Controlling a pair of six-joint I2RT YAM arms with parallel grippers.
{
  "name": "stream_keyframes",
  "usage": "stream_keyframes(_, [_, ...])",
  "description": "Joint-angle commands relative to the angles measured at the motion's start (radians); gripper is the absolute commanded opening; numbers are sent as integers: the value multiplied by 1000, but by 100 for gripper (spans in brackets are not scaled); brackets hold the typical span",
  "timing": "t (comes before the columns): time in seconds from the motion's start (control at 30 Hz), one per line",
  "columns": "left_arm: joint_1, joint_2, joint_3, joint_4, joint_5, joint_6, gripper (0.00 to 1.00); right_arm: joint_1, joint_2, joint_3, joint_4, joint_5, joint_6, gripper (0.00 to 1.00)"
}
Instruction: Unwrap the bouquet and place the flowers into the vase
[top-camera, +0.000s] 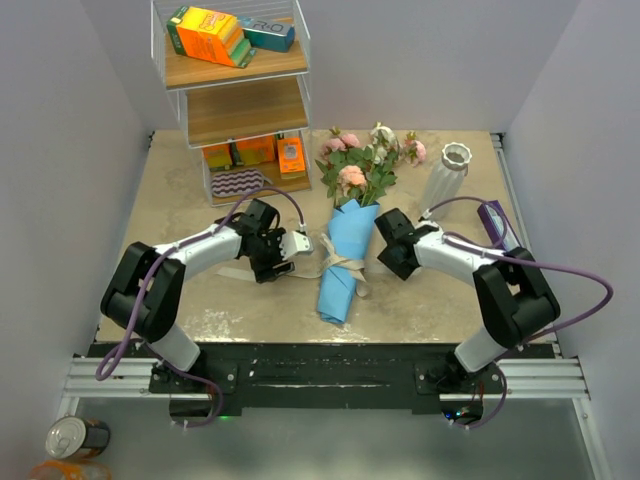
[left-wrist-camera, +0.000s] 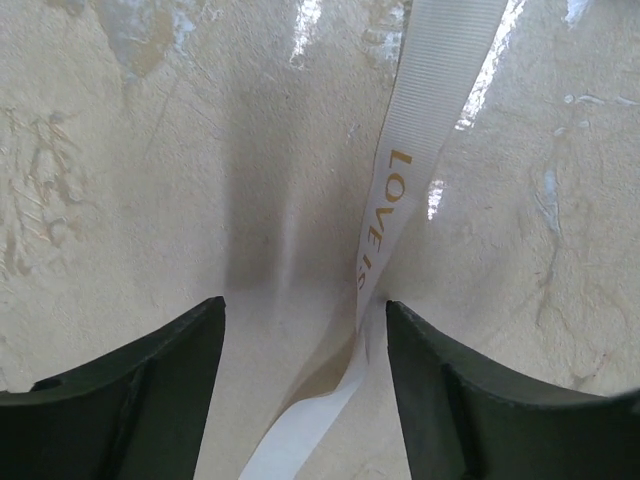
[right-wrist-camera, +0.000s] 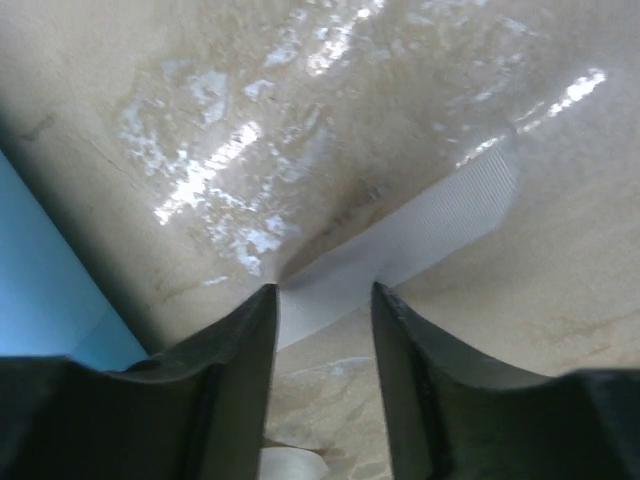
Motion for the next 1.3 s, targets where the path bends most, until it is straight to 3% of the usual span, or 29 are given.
stream_keyframes(0.0, [-4, 3, -4, 36, -7, 17, 65, 4, 129, -38, 43, -58, 45, 35])
stream_keyframes(0.03, [-4, 3, -6, 36, -8, 20, 58, 2, 129, -38, 43, -57, 43, 8])
stream_keyframes(0.07, [-3, 3, -9, 36, -8, 18, 54, 2, 128, -44, 42, -55, 45, 0])
stream_keyframes(0.3, [-4, 3, -21, 45, -16, 15, 27, 10, 75, -61, 25, -17, 45, 0])
stream_keyframes(0.43, [-4, -6, -32, 56, -33, 11, 1, 15, 3, -78, -18, 38, 60, 0])
stream_keyframes(0.53, [-3, -14, -32, 54, -33, 6, 0, 32, -113, -112, 2, 36, 24, 0])
stream_keyframes(0.6, [-4, -14, -29, 53, -31, 3, 0, 44, -193, -132, 95, -46, -33, 0])
stream_keyframes(0.67, [-4, -14, -24, 50, -28, -2, 0, 90, -242, -141, 123, -63, -47, 15])
stream_keyframes(0.7, [-4, -14, -26, 50, -27, -3, 0, 104, -286, -147, 141, -85, -49, 30])
stream_keyframes(0.8, [-4, -11, -26, 50, -25, -6, 0, 136, -346, -187, 238, -145, -32, 46])
stream_keyframes(0.93, [-4, -9, -20, 45, -25, -12, 0, 142, -353, -160, 281, -158, -16, 52])
stream_keyframes(1.27, [-7, -23, -11, 31, -25, -12, 0, 142, -227, -112, 351, -187, 27, 50])
